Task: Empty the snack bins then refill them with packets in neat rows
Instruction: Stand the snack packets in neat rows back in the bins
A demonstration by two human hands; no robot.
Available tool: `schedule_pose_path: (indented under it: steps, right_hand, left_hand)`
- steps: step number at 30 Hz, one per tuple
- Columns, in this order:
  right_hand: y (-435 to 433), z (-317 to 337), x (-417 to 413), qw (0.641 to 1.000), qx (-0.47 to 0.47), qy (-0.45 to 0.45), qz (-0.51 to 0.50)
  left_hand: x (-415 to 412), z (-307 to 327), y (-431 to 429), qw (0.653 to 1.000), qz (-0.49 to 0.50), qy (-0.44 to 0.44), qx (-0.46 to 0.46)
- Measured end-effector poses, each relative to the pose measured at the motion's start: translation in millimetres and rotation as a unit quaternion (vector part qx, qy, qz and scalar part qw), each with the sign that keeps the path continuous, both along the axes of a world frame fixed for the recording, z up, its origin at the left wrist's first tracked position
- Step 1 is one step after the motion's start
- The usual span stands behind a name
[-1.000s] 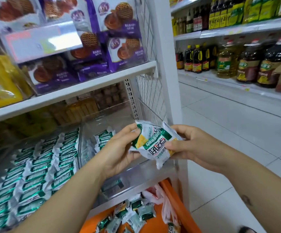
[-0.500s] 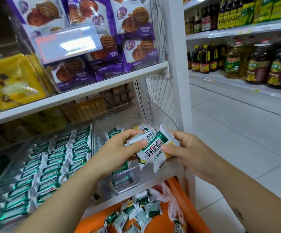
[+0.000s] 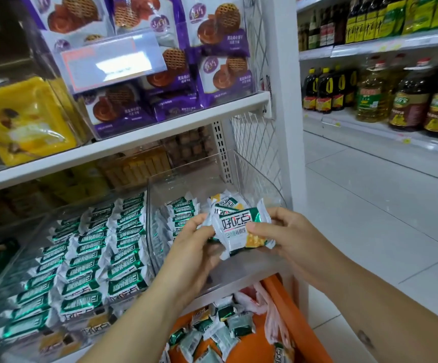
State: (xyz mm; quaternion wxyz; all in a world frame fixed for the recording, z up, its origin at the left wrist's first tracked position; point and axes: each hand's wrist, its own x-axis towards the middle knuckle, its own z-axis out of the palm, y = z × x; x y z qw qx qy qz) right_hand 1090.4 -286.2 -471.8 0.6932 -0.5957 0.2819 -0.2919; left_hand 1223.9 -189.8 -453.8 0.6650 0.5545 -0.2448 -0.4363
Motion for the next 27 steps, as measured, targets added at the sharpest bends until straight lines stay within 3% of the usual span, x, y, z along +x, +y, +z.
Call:
schedule_pose_path:
  steps: [4, 10, 13, 18, 22, 27]
  right_hand:
    - [12, -11, 8, 0.999, -0.006, 0.02, -0.04]
    - [27, -18, 20, 0.999, -0.013, 0.027, 0.021]
    - [18, -7, 16, 0.99, -0.104, 0.064, 0.065]
    - [12, 22, 12, 0.941, -0.278, 0.132, 0.143]
    - [14, 35, 26, 0.882, -0.423, 0.169, 0.12]
    - [-4, 42, 59, 0.851, -0.475, 0.181, 0.133]
  left_hand:
    - [-4, -6, 8, 0.999, -0.008, 0.027, -0.025]
    - [8, -14, 23, 0.984, 0.016, -0.169, 0.051]
    - [18, -3, 30, 0.952, -0.005, -0.303, 0.037]
    - [30, 19, 40, 0.885, -0.076, -0.458, 0.022]
    - [41, 26, 36, 0.826, -0.092, -0.555, 0.036]
    - [82, 29, 27, 0.787, -0.094, -0.607, 0.055]
